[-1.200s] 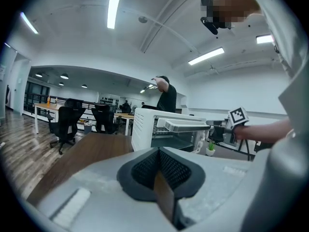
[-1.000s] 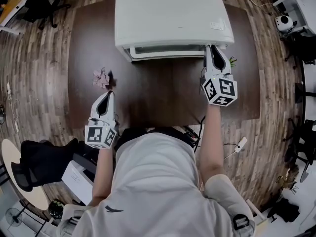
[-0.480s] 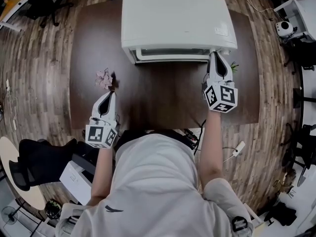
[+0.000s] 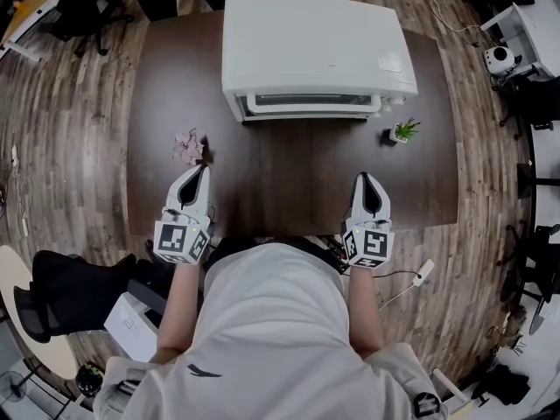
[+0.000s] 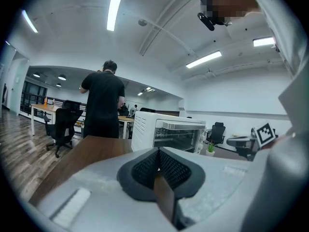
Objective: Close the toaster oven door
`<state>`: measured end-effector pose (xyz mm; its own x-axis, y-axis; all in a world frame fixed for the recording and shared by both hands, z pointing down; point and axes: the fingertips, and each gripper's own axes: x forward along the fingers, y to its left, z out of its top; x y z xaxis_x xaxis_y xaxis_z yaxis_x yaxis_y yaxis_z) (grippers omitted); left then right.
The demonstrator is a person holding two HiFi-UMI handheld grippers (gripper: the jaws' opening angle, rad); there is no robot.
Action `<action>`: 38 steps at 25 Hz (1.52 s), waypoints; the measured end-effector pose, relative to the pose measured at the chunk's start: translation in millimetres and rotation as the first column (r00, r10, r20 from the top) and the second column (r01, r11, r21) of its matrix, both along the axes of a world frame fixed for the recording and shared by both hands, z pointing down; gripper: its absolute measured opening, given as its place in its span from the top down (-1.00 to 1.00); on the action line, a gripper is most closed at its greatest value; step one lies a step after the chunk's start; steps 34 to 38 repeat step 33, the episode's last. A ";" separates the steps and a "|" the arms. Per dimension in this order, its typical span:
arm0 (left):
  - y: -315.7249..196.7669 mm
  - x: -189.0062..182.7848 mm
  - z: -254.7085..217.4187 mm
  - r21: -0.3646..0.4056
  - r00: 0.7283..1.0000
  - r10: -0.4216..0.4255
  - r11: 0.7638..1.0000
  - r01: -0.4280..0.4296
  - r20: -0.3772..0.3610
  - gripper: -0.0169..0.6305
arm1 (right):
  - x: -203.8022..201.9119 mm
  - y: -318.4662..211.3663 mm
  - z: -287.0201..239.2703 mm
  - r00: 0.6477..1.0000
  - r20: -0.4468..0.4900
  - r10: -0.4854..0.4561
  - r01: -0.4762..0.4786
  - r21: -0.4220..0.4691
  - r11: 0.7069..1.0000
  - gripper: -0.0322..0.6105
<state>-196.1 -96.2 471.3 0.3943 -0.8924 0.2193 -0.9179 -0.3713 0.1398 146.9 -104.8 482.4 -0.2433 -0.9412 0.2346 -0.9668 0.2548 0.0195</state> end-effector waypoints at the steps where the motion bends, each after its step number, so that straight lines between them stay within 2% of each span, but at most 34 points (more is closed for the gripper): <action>1: 0.2 2.0 -0.8 0.003 1.000 0.008 1.000 -0.008 0.001 0.94 | -3.8 7.8 6.0 1.000 -0.015 -0.006 0.005 -0.012 1.000 0.89; 8: 4.4 10.8 -6.6 0.022 0.999 0.051 0.998 -0.051 0.011 0.94 | -10.1 17.5 0.2 0.999 -0.041 0.005 -0.005 0.000 1.000 0.90; 11: 6.5 11.2 -8.8 0.026 0.998 0.056 0.998 -0.056 0.011 0.94 | -6.5 13.0 -5.4 0.999 -0.022 0.027 -0.027 0.005 1.000 0.90; 38: 9.6 15.7 -8.5 0.035 0.999 0.041 0.999 -0.041 0.010 0.94 | 1.1 4.6 -5.9 1.000 0.004 0.020 -0.020 -0.014 1.000 0.90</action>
